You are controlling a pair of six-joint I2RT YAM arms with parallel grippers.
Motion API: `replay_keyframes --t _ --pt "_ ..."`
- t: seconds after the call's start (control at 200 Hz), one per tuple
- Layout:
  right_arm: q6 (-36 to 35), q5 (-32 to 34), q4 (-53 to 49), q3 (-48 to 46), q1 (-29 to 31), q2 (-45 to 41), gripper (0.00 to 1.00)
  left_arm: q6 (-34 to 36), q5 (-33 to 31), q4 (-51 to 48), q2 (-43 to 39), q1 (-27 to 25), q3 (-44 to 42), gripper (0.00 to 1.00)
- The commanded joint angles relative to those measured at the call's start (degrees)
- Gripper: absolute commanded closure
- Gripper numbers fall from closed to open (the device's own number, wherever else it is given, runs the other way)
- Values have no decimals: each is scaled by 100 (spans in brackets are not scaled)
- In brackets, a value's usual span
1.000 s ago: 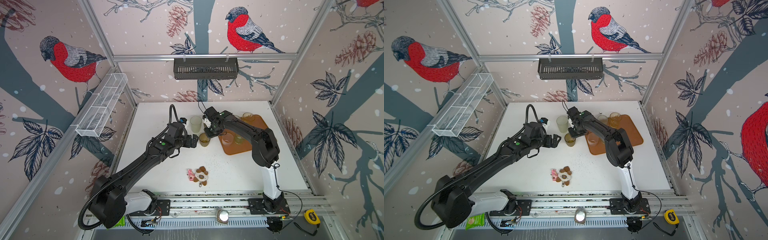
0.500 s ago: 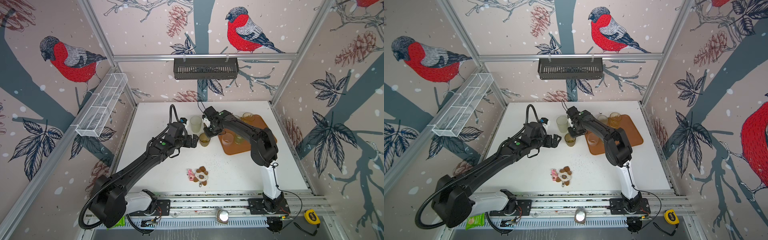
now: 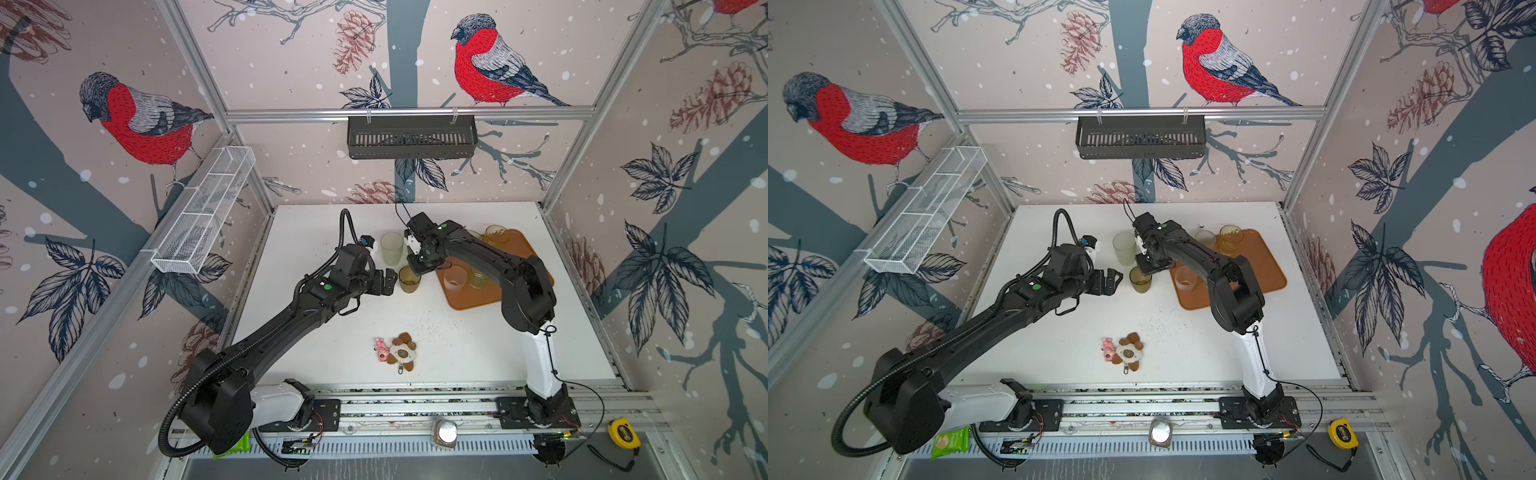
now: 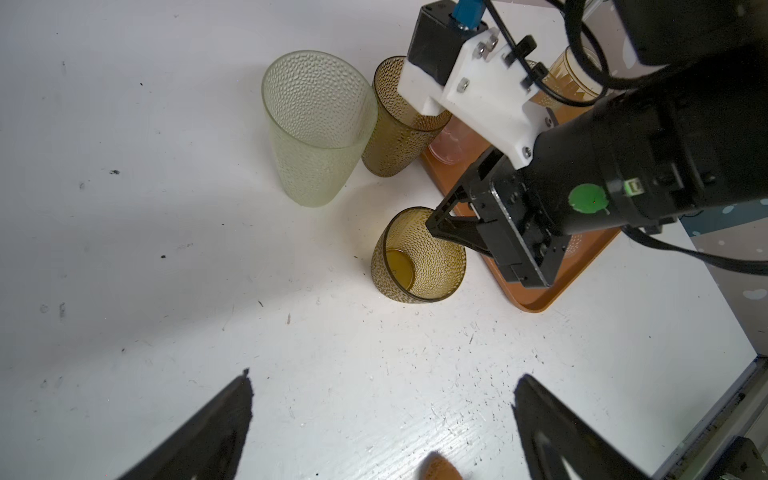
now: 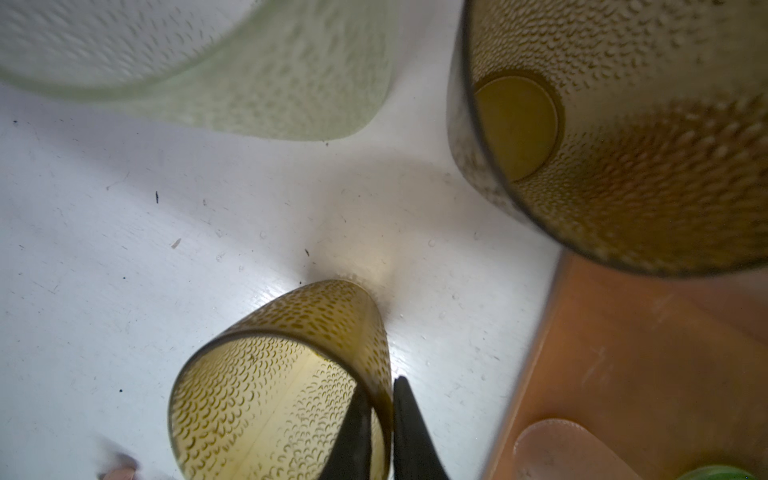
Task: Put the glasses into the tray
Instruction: 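Close the right gripper on the olive glass rim and lift it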
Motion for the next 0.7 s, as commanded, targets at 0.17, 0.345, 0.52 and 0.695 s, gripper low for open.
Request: replay_keyframes --t 0.17,0.345,0.52,0.695 --pt "-30 93 -78 -9 3 -15 89 -1 23 183 -5 14 27 3" --pt "-36 115 -78 -19 11 -43 91 0 23 187 -13 12 18 2" --pt "-30 110 -43 -9 12 -104 94 2 24 191 -21 15 24 2" --pt "-21 137 -39 -1 11 -159 96 0 14 210 -21 11 20 2"
